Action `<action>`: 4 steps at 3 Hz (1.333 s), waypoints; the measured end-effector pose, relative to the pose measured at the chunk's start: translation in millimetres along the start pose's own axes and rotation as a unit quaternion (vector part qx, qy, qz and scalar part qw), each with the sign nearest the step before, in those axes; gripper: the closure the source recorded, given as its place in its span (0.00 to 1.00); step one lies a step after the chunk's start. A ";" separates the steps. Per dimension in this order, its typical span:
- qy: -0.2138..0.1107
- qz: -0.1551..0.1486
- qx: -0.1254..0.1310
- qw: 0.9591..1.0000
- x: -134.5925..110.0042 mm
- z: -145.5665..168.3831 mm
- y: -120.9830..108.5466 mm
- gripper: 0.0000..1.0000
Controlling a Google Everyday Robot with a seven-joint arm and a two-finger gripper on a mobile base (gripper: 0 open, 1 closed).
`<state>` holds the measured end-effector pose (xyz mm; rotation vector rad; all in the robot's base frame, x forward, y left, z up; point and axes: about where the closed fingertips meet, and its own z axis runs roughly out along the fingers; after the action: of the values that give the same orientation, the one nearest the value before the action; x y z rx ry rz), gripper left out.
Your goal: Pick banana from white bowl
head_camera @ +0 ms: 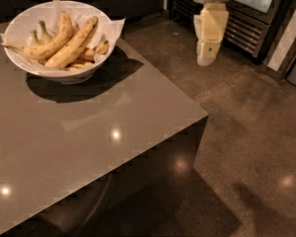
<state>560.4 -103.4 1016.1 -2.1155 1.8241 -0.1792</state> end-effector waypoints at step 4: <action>-0.029 -0.117 0.029 0.992 -80.9 32.1 -100.0 0.00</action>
Offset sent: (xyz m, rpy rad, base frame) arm 0.0221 0.0248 0.0074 0.0047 -0.0250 0.0678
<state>650.4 -7.1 1029.8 -2.2661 1.5171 -0.2226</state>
